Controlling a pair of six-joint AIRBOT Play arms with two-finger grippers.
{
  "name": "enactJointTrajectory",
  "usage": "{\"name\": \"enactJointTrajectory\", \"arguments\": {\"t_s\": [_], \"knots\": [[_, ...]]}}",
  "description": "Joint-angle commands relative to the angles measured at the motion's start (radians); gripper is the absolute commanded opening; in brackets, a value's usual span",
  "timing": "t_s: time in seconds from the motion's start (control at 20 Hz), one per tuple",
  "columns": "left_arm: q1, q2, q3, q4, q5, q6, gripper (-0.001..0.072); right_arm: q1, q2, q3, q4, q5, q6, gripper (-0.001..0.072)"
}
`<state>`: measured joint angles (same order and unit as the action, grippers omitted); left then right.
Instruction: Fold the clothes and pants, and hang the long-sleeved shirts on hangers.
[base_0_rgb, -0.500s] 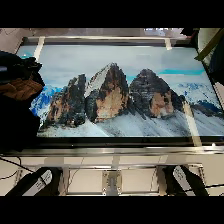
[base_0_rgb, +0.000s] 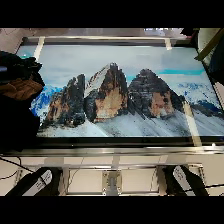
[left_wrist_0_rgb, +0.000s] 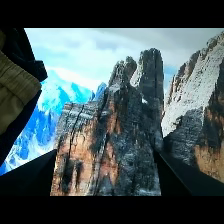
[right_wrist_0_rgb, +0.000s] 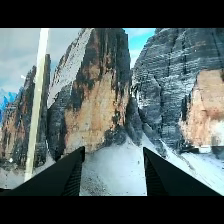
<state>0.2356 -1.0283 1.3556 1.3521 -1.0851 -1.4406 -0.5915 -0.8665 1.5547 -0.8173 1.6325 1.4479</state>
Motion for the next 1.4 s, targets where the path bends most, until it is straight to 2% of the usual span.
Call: {"name": "enactJointTrajectory", "arguments": {"t_s": [0.0, 0.05, 0.25, 0.5, 0.65, 0.75, 0.8, 0.85, 0.9, 0.95, 1.0, 1.15, 1.2, 1.25, 1.3, 1.35], "knots": [[0.001, -0.001, 0.000, 0.000, 0.000, 0.000, 0.0711, 0.001, 0.000, 0.001, -0.023, -0.034, -0.108, 0.0399], [0.001, -0.002, 0.000, 0.001, 0.006, 0.001, 0.0711, 0.001, 0.000, 0.001, -0.031, -0.061, -0.142, 0.0399], [0.002, -0.031, 0.000, 0.021, 0.056, 0.001, 0.0712, 0.001, -0.003, 0.001, -0.029, -0.134, -0.142, 0.0400], [0.002, -0.069, 0.000, 0.202, 0.138, 0.000, 0.0711, 0.001, -0.010, 0.001, -0.021, -0.274, -0.141, 0.0399], [0.002, -0.085, 0.000, 0.238, 0.129, 0.002, 0.0710, 0.001, -0.010, 0.001, -0.013, -0.288, -0.128, 0.0399], [0.005, -0.095, 0.000, 0.320, 0.119, 0.004, 0.0707, 0.001, -0.010, 0.001, -0.013, -0.286, -0.125, 0.0399], [0.008, -0.101, 0.000, 0.380, 0.110, 0.004, 0.0680, 0.001, -0.010, 0.001, -0.006, -0.281, -0.125, 0.0400], [0.017, -0.107, 0.000, 0.454, 0.082, 0.003, 0.0562, 0.001, -0.010, 0.001, 0.011, -0.264, -0.125, 0.0400], [0.035, -0.111, 0.000, 0.501, 0.031, 0.003, 0.0495, 0.001, -0.010, 0.001, 0.030, -0.241, -0.125, 0.0400], [0.068, -0.114, 0.000, 0.527, -0.037, -0.003, 0.0488, 0.001, -0.010, 0.001, 0.047, -0.211, -0.125, 0.0400], [0.119, -0.116, -0.001, 0.527, -0.085, -0.022, 0.0488, 0.002, -0.010, 0.001, 0.056, -0.187, -0.125, 0.0400], [0.318, -0.102, -0.005, 0.437, -0.082, -0.048, 0.0492, 0.002, -0.010, 0.001, 0.064, -0.131, -0.125, 0.0400], [0.398, -0.097, -0.007, 0.370, -0.083, -0.048, 0.0529, 0.002, -0.010, 0.001, 0.071, -0.116, -0.125, 0.0409], [0.474, -0.094, -0.013, 0.308, -0.080, -0.048, 0.0621, 0.002, -0.010, 0.001, 0.084, -0.103, -0.125, 0.0409], [0.555, -0.094, -0.026, 0.243, -0.079, -0.048, 0.0672, 0.003, -0.010, 0.001, 0.093, -0.098, -0.125, 0.0411], [0.629, -0.094, -0.043, 0.183, -0.079, -0.048, 0.0672, 0.014, -0.010, 0.001, 0.096, -0.098, -0.125, 0.0469]]}}
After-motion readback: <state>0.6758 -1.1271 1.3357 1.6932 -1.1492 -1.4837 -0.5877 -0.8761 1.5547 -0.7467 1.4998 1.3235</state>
